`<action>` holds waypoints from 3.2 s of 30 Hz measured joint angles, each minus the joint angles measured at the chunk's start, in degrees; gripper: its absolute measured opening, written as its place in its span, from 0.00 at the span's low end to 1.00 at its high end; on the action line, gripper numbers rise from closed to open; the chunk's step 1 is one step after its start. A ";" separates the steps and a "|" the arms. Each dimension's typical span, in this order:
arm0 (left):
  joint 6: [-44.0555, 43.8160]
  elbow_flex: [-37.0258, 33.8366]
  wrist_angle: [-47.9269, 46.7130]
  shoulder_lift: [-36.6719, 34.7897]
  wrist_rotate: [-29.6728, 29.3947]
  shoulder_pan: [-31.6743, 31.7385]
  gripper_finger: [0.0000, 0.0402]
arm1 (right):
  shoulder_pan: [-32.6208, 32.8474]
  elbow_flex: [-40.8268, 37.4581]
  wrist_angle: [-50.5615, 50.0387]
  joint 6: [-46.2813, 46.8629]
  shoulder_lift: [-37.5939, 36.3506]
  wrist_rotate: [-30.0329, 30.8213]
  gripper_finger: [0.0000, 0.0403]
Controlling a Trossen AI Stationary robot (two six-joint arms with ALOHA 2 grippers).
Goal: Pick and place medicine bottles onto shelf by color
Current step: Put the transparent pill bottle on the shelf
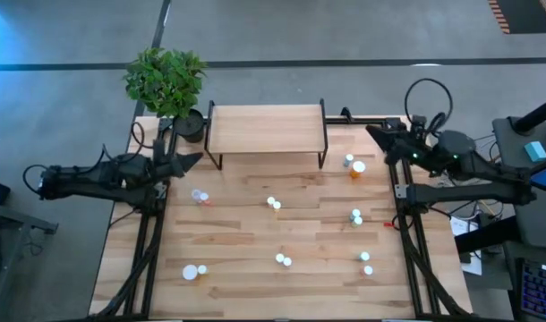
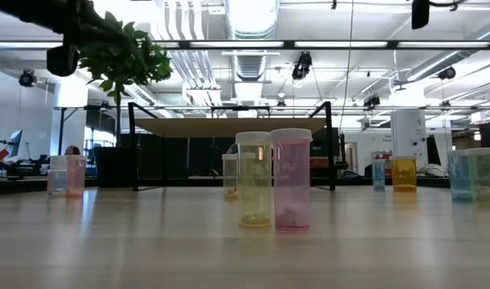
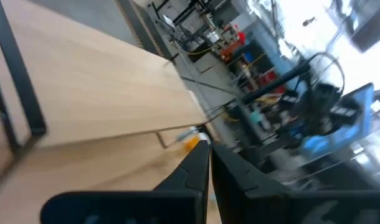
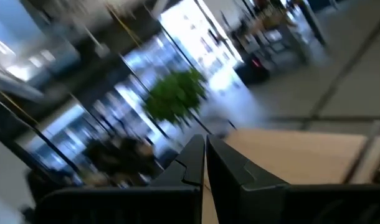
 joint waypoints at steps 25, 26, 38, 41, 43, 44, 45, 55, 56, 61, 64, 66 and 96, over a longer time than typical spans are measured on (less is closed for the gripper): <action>-6.07 0.10 1.46 -2.00 -3.91 0.00 0.00 | 5.95 20.39 -30.08 0.18 17.19 -0.48 0.02; -5.66 0.08 1.17 -1.82 -4.06 0.00 0.00 | 6.37 20.23 -30.24 0.51 17.34 -0.64 0.02; -6.40 0.05 -19.92 0.78 5.69 -0.02 0.00 | 7.06 20.22 -29.97 -0.10 18.07 1.54 0.03; -4.93 0.08 -21.36 2.37 11.63 -0.02 0.00 | 7.06 20.22 -30.17 -1.10 18.62 1.48 0.08; -3.49 1.02 -24.04 3.39 15.79 -0.02 0.00 | 7.06 20.22 -30.92 -2.01 19.16 1.17 0.13; -2.96 1.87 -25.30 3.96 17.81 0.00 0.00 | 7.04 20.22 -31.67 -2.57 19.55 1.11 0.16; -2.12 2.84 -26.77 4.66 19.26 -0.02 0.00 | 7.06 20.22 -32.55 -3.30 19.87 1.31 0.19; 6.63 8.84 -30.04 15.27 16.64 0.00 0.01 | 7.04 20.20 -34.11 -7.26 22.46 2.06 0.44; 7.35 9.35 -30.30 16.75 17.38 0.00 0.02 | 7.04 20.20 -33.44 -8.60 22.62 1.79 0.46; 9.84 12.69 -34.64 24.25 22.83 0.00 0.18 | 7.06 20.22 -32.12 -15.48 22.66 1.10 0.49; 11.86 15.17 -39.25 28.42 23.98 0.00 0.30 | 7.04 20.68 -32.32 -15.97 22.68 1.25 0.49; 14.36 17.91 -41.41 30.19 24.13 0.00 0.35 | 6.93 21.03 -32.25 -15.99 22.65 1.54 0.49; 41.91 28.70 -45.36 40.94 21.46 1.53 0.39 | 6.93 20.05 -37.15 -13.43 32.58 0.52 0.46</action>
